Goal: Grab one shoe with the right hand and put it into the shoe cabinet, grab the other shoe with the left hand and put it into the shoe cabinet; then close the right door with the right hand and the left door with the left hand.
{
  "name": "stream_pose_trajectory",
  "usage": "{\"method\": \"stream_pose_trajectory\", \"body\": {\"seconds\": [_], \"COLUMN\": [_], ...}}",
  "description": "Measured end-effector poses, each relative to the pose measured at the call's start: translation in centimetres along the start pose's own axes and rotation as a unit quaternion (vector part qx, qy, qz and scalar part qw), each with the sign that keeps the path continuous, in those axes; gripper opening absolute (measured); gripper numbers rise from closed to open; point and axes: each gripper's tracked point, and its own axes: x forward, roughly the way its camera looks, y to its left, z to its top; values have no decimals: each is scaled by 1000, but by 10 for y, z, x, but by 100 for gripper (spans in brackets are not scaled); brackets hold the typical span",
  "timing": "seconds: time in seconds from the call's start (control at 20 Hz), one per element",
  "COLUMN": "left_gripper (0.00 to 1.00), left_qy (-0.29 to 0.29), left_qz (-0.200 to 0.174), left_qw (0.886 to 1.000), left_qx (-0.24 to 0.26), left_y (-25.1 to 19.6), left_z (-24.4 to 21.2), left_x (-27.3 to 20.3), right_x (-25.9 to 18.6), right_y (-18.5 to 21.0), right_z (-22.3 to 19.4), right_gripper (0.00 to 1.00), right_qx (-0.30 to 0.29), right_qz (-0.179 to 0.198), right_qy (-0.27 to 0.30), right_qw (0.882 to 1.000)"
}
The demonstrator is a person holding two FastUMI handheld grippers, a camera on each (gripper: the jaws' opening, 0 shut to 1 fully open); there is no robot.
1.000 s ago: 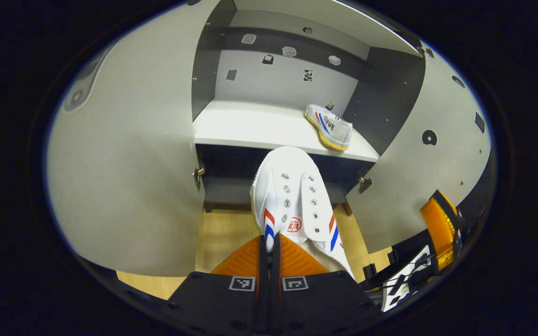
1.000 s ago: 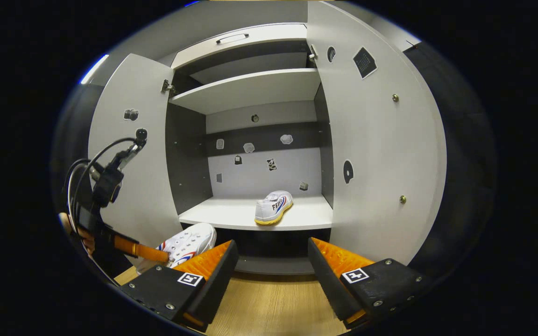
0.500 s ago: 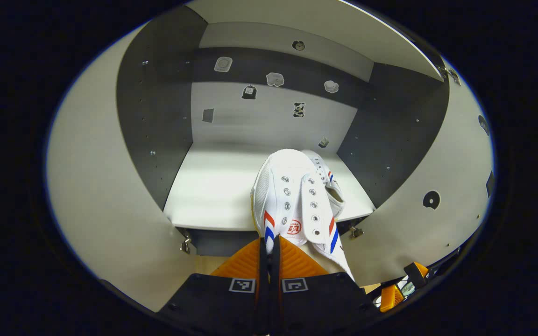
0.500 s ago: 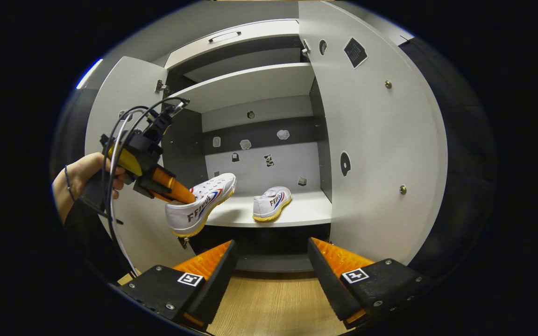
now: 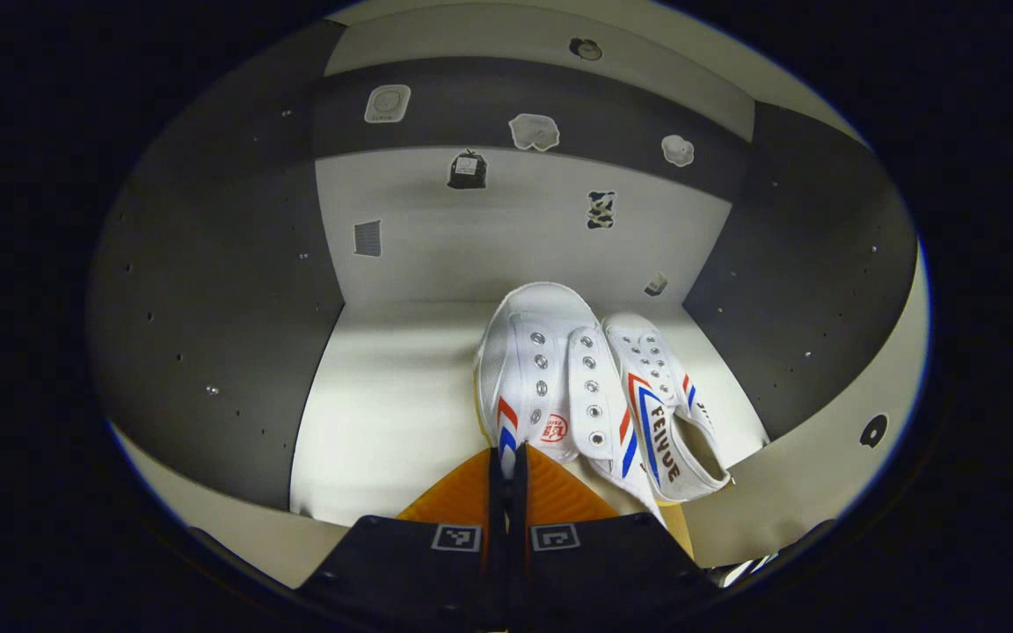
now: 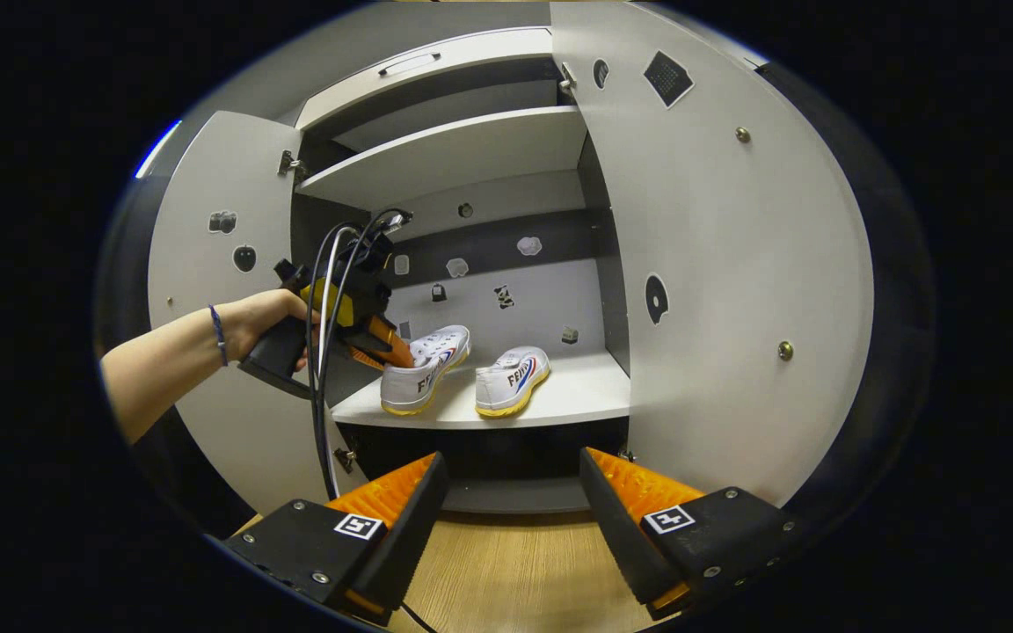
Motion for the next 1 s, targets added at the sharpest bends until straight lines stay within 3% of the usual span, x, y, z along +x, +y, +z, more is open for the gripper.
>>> {"method": "stream_pose_trajectory", "body": {"seconds": [0.35, 0.55, 0.65, 0.7, 0.8, 0.85, 0.9, 1.0], "left_gripper": [7, 8, 20, 34, 39, 48, 65, 71], "left_qy": [29, 39, 24, 16, -5, -15, -24, -47], "left_qz": [-3, -4, -12, -6, 12, 10, 10, -2], "left_qw": [999, 999, 1000, 1000, 1000, 1000, 999, 999], "left_qx": [-33, -25, -17, -5, 20, 26, 28, 28], "left_y": [13, 13, 8, 8, 9, 5, 2, -7], "left_z": [-10, -16, -8, -4, 5, 6, 7, 10], "left_x": [39, 43, 40, 35, 24, 16, 6, -15], "right_x": [7, 7, 6, 4, -2, -5, -7, -12], "right_y": [5, 10, 11, 12, 13, 14, 15, 15], "right_z": [-6, -6, -7, -7, -4, -2, 0, 1], "right_gripper": [92, 93, 93, 93, 92, 92, 93, 92], "right_qx": [-12, -15, -14, -14, -16, -18, -20, -23], "right_qz": [5, 6, 4, 4, 3, 4, 5, 6], "right_qy": [8, 10, 11, 11, 10, 7, 4, 1], "right_qw": [1000, 1000, 1000, 1000, 1000, 1000, 1000, 1000]}}
